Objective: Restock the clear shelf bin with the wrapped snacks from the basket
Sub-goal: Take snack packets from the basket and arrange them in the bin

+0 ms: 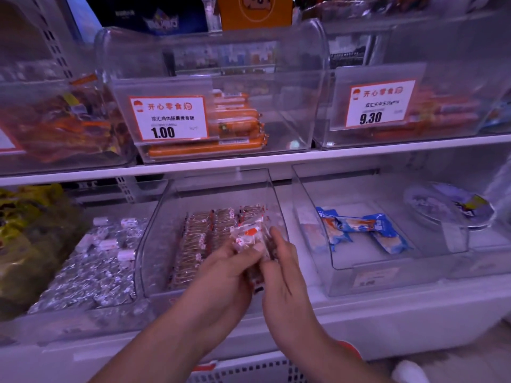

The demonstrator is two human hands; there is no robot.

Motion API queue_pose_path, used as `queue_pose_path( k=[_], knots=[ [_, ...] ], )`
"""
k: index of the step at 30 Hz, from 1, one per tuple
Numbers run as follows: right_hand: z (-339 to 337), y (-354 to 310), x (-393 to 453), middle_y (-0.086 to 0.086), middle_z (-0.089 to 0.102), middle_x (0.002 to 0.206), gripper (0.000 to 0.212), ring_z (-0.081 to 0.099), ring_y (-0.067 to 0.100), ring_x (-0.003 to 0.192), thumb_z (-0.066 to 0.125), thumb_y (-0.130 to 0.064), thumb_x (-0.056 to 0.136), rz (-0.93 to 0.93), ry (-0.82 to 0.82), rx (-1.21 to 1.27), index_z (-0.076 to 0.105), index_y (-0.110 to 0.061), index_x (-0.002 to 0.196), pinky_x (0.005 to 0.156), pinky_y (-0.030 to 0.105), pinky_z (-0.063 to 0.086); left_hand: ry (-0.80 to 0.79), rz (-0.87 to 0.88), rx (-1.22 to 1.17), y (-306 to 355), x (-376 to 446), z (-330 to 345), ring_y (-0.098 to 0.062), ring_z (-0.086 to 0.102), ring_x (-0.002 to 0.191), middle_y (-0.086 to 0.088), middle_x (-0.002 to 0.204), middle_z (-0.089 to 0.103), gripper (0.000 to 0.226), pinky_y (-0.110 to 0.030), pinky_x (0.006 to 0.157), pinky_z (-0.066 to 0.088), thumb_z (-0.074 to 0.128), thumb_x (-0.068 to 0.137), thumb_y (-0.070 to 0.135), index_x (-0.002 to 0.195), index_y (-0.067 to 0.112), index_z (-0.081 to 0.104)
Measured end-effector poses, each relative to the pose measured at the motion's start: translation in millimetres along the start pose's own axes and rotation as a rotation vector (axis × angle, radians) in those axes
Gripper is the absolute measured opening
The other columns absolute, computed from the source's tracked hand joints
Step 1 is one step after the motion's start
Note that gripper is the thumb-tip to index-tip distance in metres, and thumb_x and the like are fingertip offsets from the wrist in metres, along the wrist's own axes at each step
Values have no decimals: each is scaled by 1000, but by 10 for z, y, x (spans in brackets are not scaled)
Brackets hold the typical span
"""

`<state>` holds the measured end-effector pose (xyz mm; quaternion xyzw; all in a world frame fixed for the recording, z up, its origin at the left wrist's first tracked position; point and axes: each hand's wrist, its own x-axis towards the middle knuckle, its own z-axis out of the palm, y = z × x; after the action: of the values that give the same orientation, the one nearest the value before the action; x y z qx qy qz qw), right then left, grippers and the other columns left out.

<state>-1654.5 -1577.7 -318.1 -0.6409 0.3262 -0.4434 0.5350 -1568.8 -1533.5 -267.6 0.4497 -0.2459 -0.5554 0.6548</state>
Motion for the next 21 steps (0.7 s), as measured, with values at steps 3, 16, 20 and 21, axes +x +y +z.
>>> queue_pose_path(
  k=[3,16,20,21],
  knots=[
    [17,-20,-11,-5,41,140,65,41,6,134,32,-44,92,-52,-38,-123,32,-21,152,116,36,32,-46,-96,12,16,-45,-49,-34,65,116,-20,122,69,34,-53,101,50,49,100,16,129,2,59],
    [-478,-117,204,-20,42,139,49,36,-2,135,37,-50,94,-237,126,-286,47,-33,139,111,18,30,65,169,890,472,779,-568,-18,73,89,-1,104,74,56,-30,72,60,84,79,24,127,20,55],
    [-581,0,222,-16,46,137,43,39,0,133,41,-43,95,-219,149,-302,52,-31,134,111,21,32,-182,185,1513,344,1405,-549,-13,64,99,7,113,64,72,-20,86,51,82,80,21,139,25,43],
    [-580,23,217,-13,47,137,41,38,-1,134,42,-39,96,-238,144,-333,53,-29,134,110,16,30,-223,167,1596,274,1522,-529,-16,63,100,4,114,64,72,-25,89,52,81,80,21,141,23,42]
  ],
)
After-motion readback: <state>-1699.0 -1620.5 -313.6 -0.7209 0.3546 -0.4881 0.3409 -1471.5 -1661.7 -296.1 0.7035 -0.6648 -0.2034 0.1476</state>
